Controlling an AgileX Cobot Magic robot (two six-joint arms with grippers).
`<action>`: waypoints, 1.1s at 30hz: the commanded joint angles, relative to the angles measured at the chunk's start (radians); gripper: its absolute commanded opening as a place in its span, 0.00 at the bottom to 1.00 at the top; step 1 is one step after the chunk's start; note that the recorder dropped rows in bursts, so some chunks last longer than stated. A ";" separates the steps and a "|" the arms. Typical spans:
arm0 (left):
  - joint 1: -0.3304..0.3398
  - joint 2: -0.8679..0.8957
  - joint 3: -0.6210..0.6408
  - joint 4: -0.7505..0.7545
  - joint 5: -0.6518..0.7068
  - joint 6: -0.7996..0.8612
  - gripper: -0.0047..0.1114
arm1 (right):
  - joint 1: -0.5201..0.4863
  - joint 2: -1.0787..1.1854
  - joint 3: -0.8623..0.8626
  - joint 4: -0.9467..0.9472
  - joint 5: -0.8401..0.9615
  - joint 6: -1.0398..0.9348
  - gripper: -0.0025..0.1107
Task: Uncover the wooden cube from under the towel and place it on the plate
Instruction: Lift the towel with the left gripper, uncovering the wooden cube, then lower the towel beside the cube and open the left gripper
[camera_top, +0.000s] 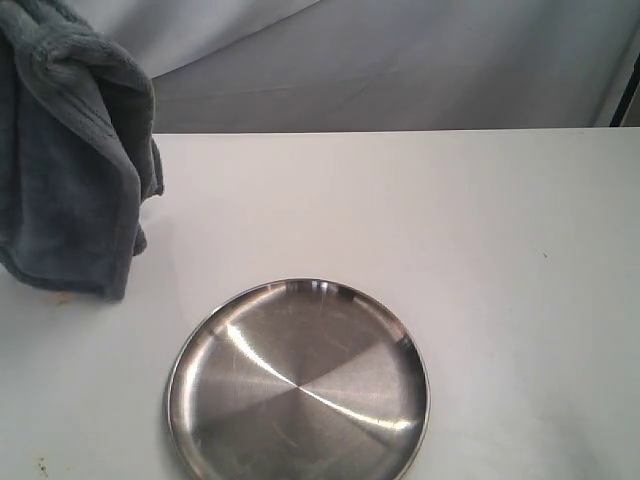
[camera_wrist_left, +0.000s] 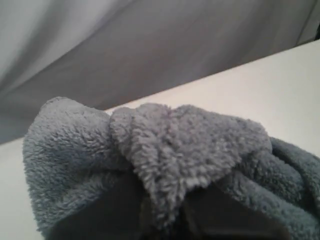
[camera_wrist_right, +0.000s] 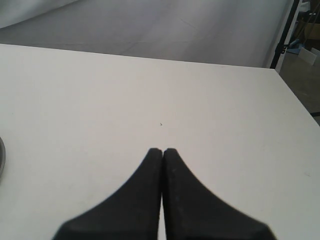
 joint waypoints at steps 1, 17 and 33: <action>-0.002 -0.118 -0.002 -0.071 0.026 0.046 0.04 | -0.008 -0.006 0.004 0.005 -0.002 -0.004 0.02; -0.002 -0.471 -0.002 0.147 0.440 -0.192 0.04 | -0.008 -0.006 0.004 0.005 -0.002 -0.004 0.02; -0.003 -0.503 0.318 0.164 0.427 -0.235 0.04 | -0.008 -0.006 0.004 0.005 -0.002 -0.004 0.02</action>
